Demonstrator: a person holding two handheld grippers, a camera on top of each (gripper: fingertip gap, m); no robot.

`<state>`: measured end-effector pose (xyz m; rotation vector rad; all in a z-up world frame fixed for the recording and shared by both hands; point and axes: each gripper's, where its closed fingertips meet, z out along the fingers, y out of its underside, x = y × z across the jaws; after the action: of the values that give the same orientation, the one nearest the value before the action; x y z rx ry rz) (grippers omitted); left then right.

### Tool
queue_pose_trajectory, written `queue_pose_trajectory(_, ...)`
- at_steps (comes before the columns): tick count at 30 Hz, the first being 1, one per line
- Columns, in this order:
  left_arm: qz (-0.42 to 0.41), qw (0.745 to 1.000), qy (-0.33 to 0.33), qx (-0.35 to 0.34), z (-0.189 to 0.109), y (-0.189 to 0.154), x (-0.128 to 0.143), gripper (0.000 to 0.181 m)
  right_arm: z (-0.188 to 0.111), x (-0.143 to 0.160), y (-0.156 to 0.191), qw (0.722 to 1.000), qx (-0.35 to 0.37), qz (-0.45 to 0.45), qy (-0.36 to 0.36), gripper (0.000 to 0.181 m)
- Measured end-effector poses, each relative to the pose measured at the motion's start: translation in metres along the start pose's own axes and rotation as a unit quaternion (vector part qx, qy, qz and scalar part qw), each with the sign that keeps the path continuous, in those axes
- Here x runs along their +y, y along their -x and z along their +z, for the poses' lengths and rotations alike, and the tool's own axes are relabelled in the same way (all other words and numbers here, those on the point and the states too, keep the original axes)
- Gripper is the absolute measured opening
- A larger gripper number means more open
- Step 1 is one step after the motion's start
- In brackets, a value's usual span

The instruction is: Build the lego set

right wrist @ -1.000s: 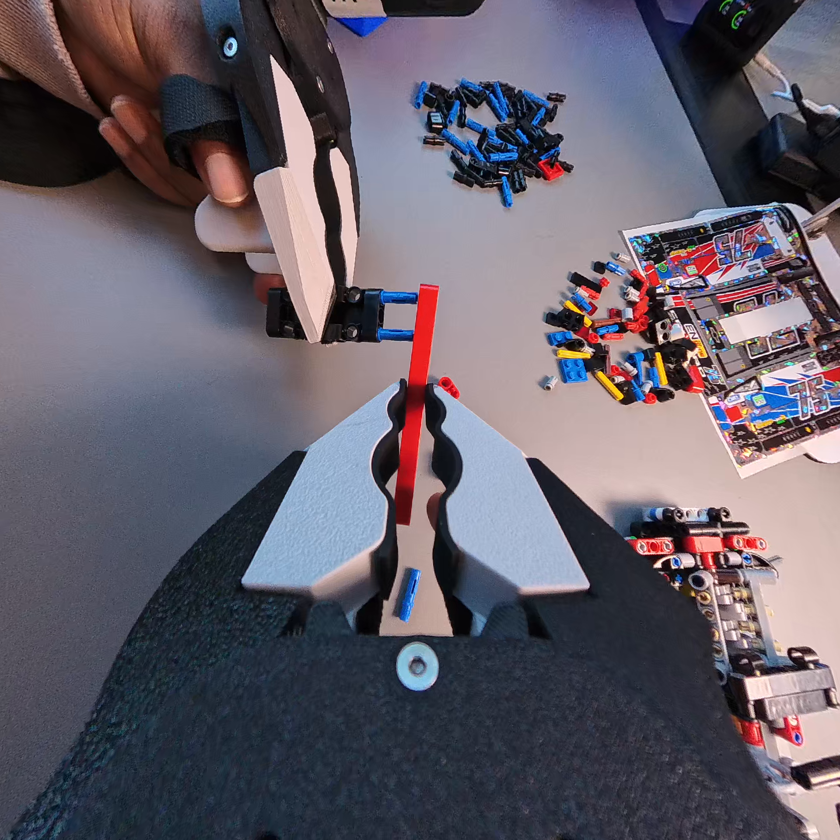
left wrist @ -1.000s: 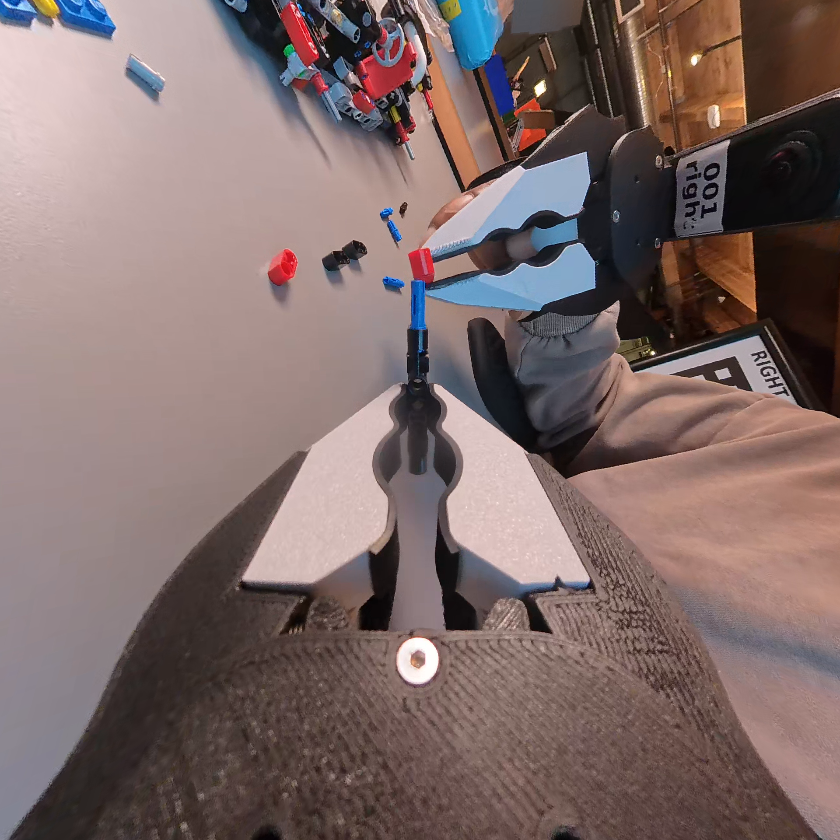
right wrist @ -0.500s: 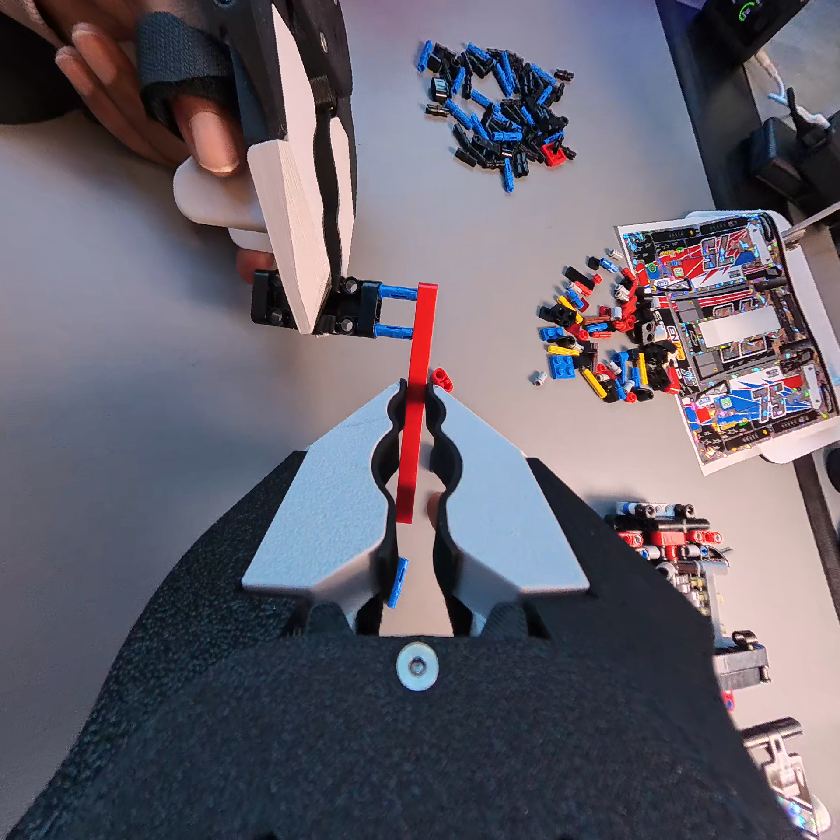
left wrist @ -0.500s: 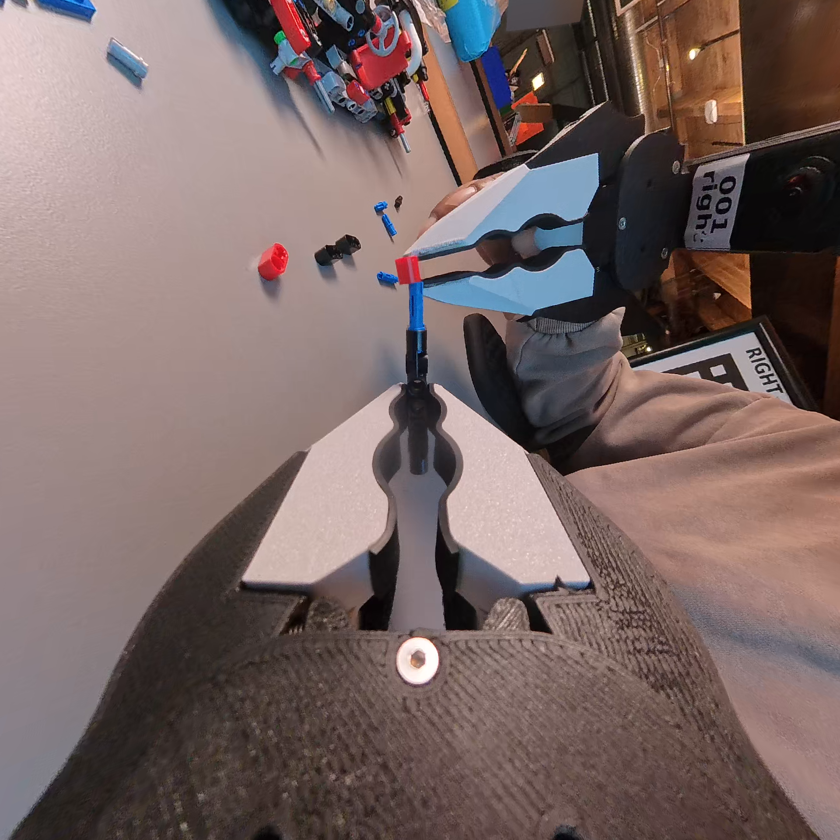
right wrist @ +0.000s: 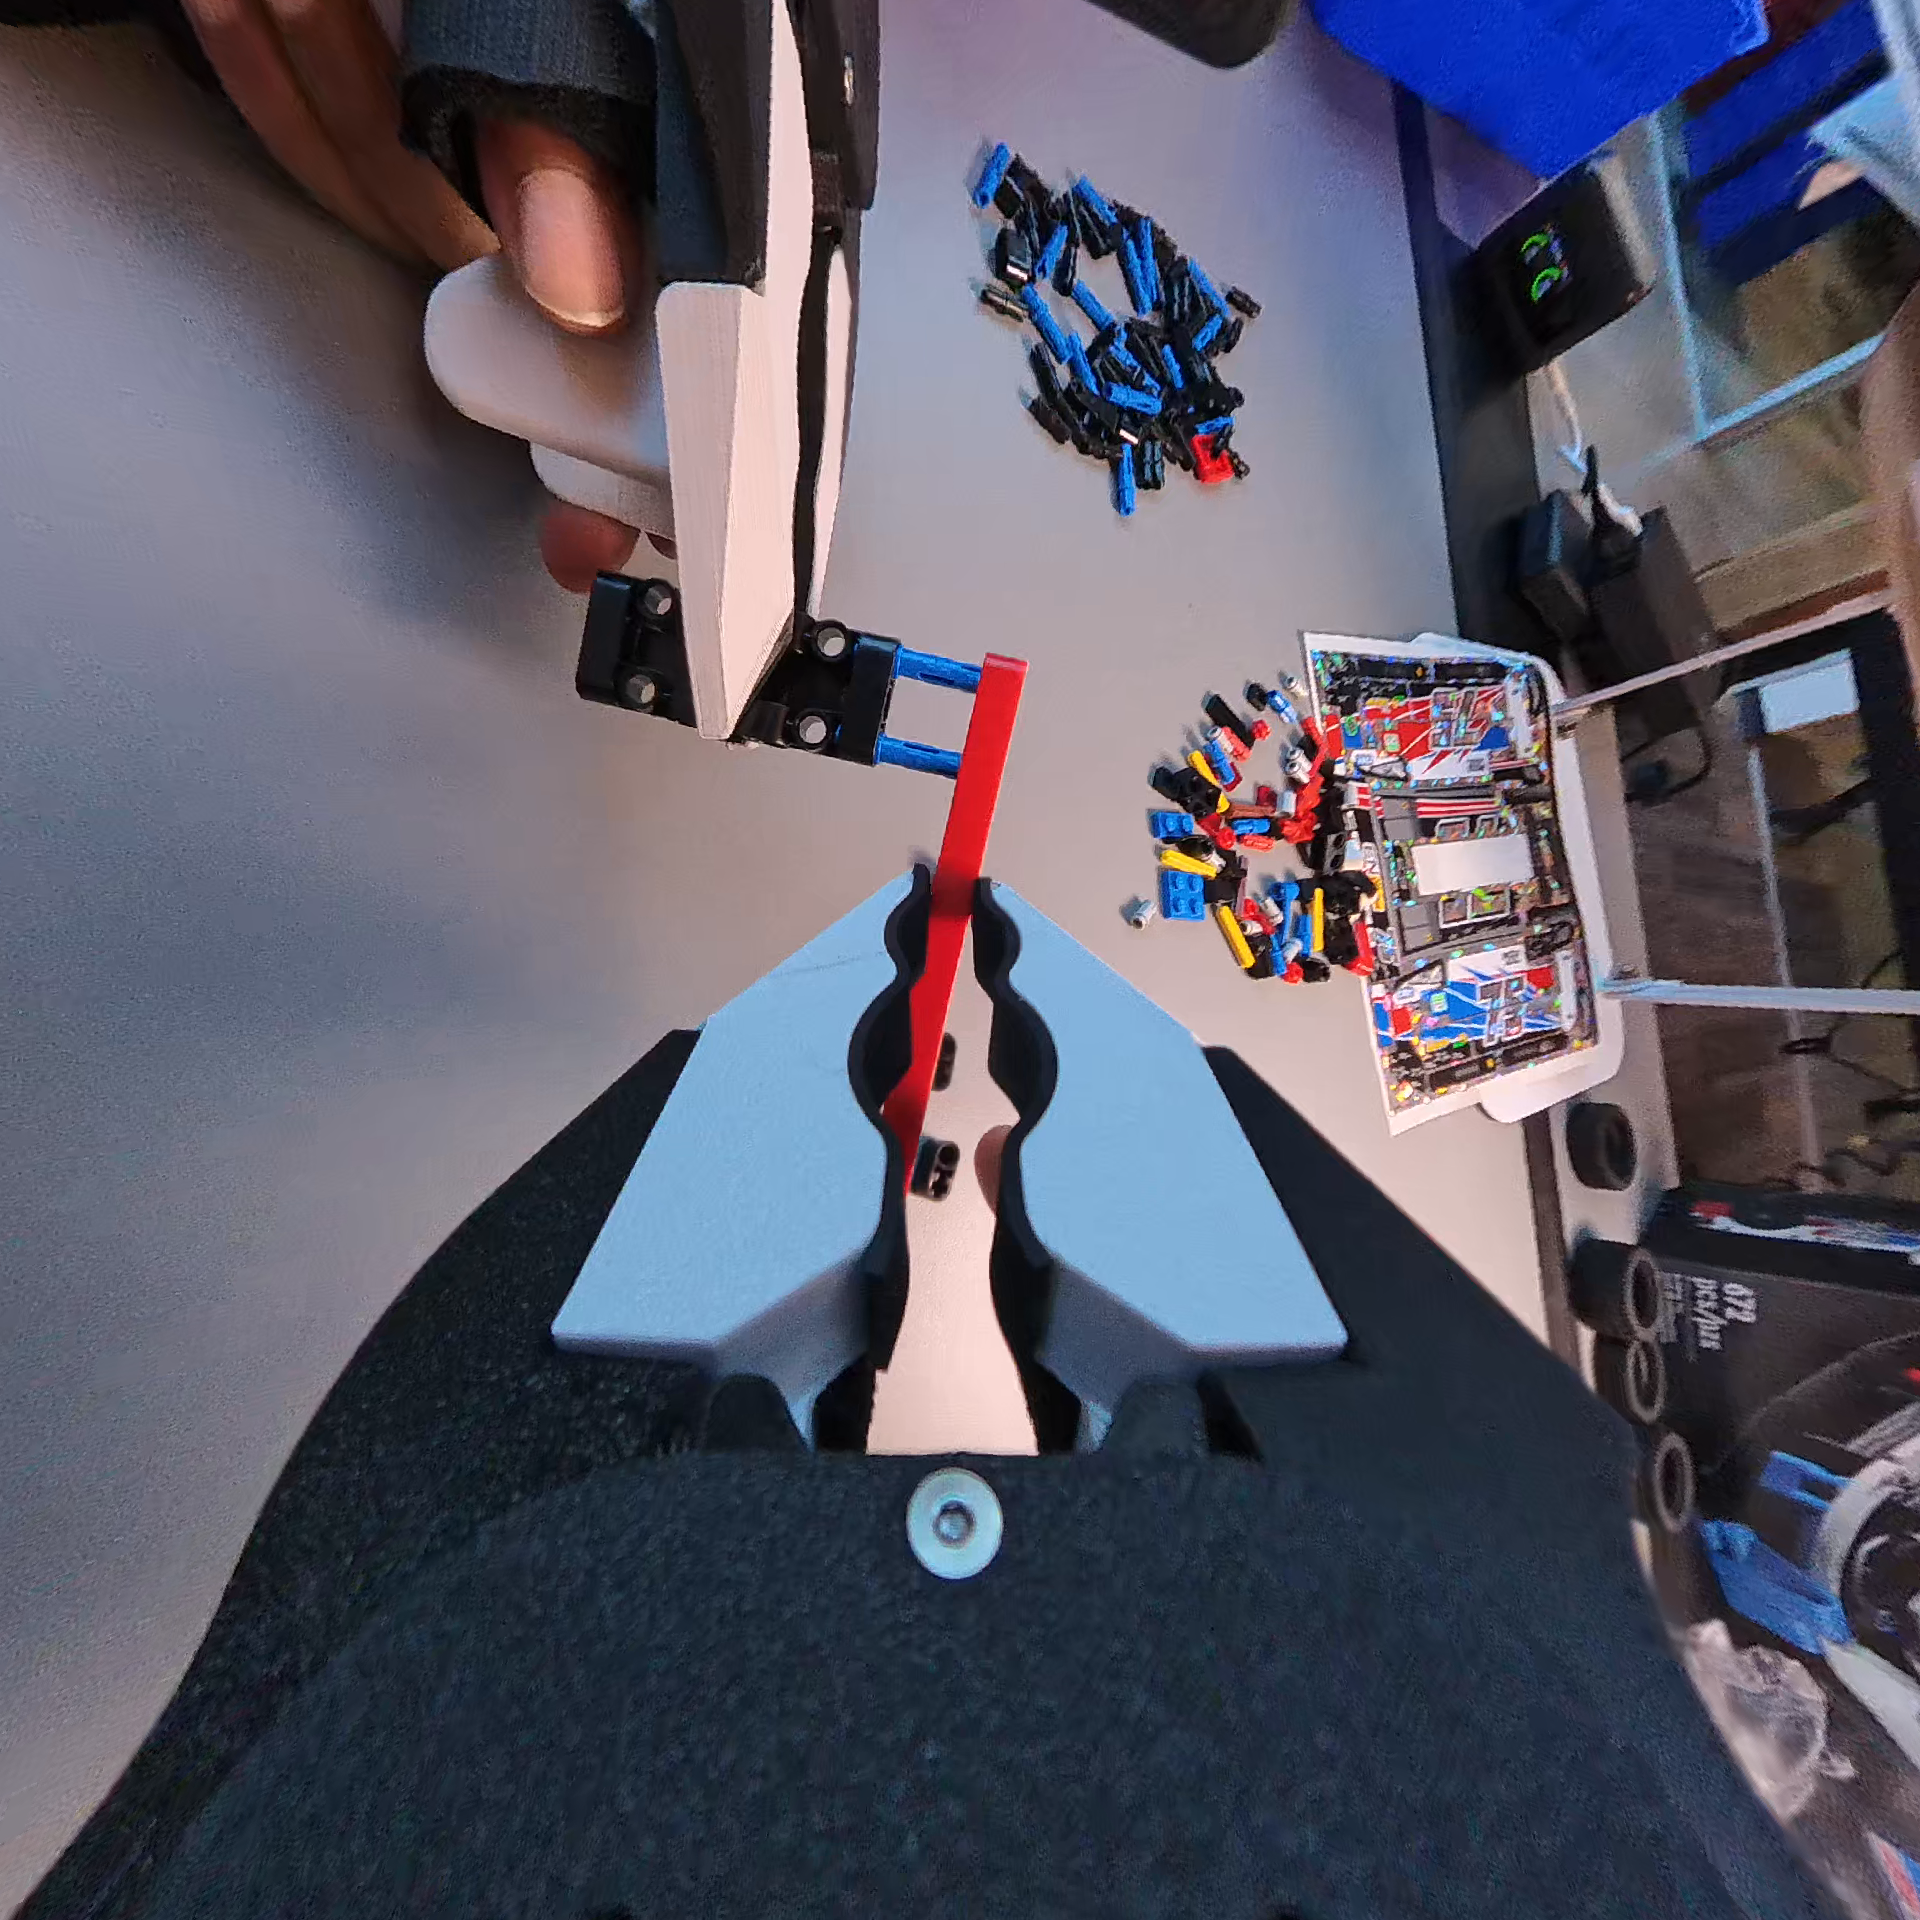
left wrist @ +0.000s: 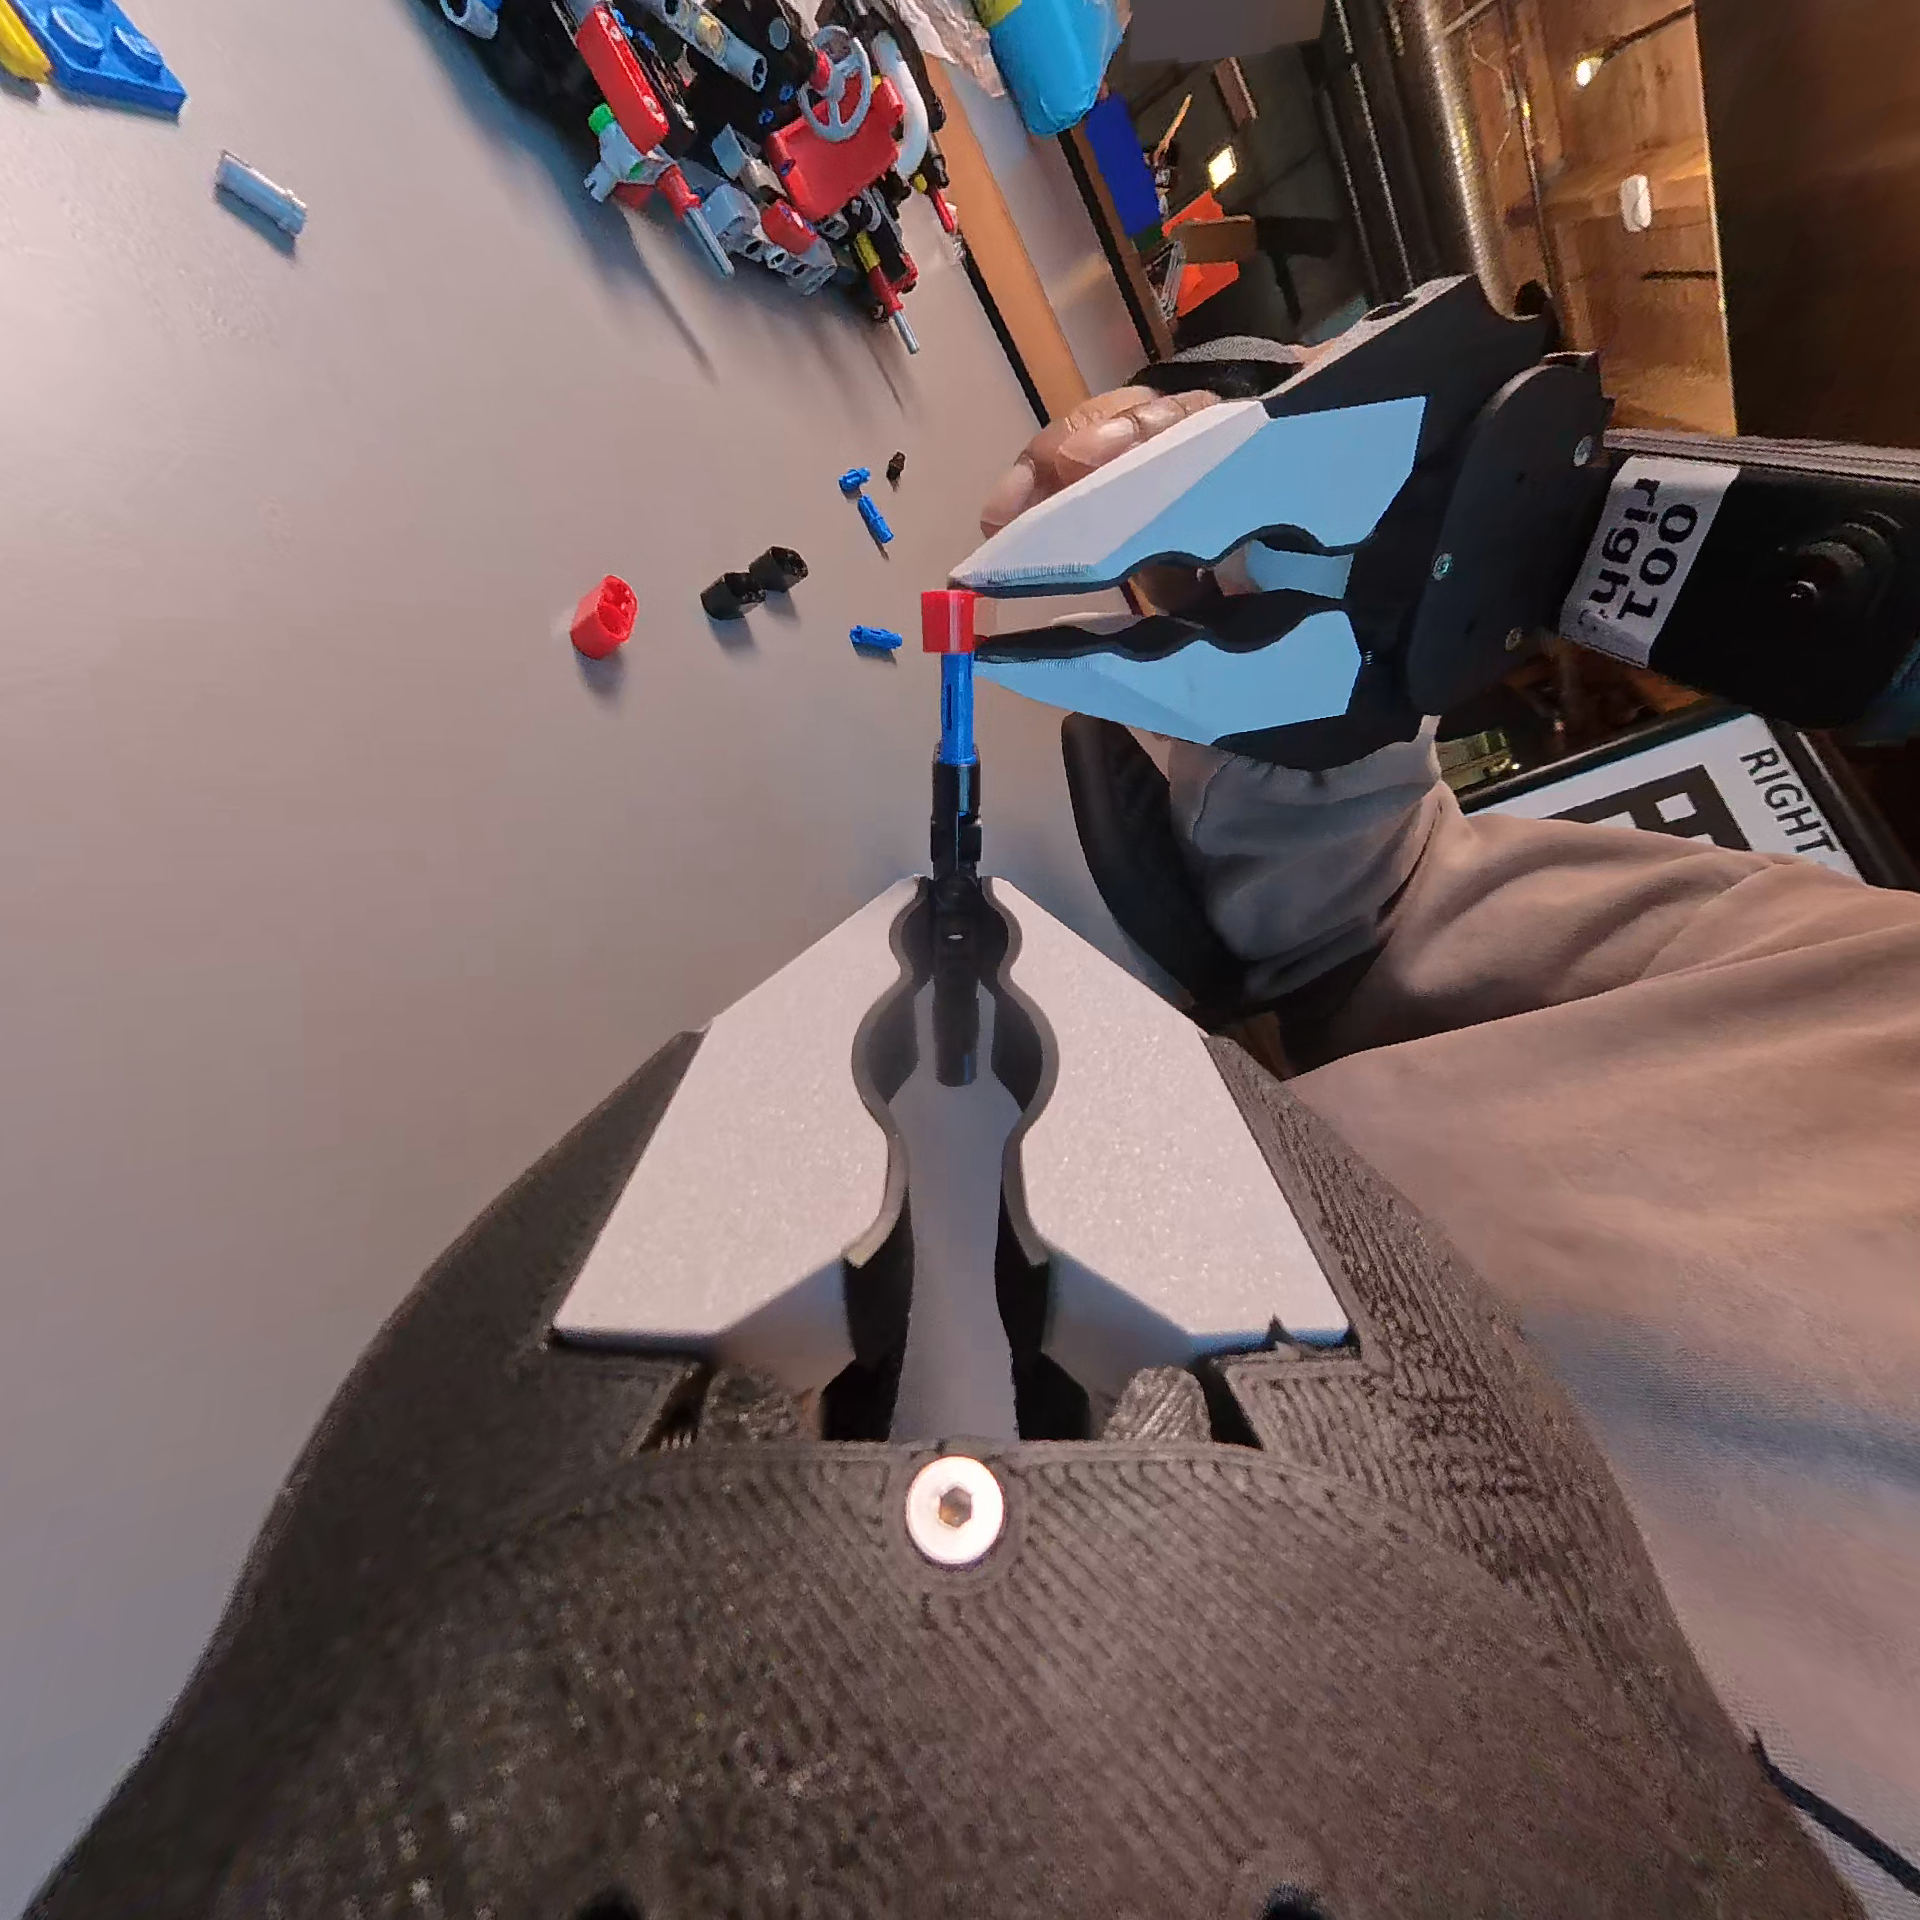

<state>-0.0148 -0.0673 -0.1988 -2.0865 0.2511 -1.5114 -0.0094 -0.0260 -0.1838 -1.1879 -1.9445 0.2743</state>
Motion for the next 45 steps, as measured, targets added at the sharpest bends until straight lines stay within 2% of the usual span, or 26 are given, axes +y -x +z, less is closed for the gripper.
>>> queue_pose_trajectory(4,0.033,0.999,0.003,-0.004,-0.001,-0.003,0.001,0.005,-0.005,-0.007,0.0,0.999,0.021,-0.032,-0.035,0.005)
queue_pose_trajectory(7,0.09,0.996,0.01,-0.019,0.0,-0.007,0.002,0.005,-0.01,-0.009,-0.001,0.996,0.043,-0.059,-0.053,0.006)
queue_pose_trajectory(13,0.217,0.975,0.011,-0.05,0.004,-0.02,0.002,0.005,-0.03,-0.021,-0.002,0.982,0.098,-0.134,-0.096,0.006)
queue_pose_trajectory(20,0.292,0.953,-0.012,-0.08,0.003,-0.025,-0.006,0.005,-0.041,-0.028,-0.007,0.964,0.162,-0.179,-0.108,0.005)
queue_pose_trajectory(25,0.271,0.96,-0.014,-0.072,0.003,-0.024,-0.007,0.005,-0.039,-0.027,-0.008,0.965,0.162,-0.174,-0.109,0.006)
queue_pose_trajectory(31,0.173,0.984,-0.016,-0.036,0.003,-0.022,-0.005,0.005,-0.032,-0.023,-0.004,0.975,0.133,-0.15,-0.093,0.005)
queue_pose_trajectory(35,0.097,0.995,-0.008,-0.006,0.004,-0.019,-0.002,0.005,-0.023,-0.012,-0.01,0.991,0.096,-0.068,-0.065,0.005)
queue_pose_trajectory(39,0.073,0.997,-0.011,0.001,0.0,-0.016,-0.003,0.005,-0.018,-0.005,-0.014,0.996,0.062,0.013,-0.062,0.005)
queue_pose_trajectory(45,0.047,0.999,-0.008,0.005,0.0,-0.013,-0.002,0.005,-0.014,-0.009,-0.007,0.997,0.02,0.046,-0.065,0.004)
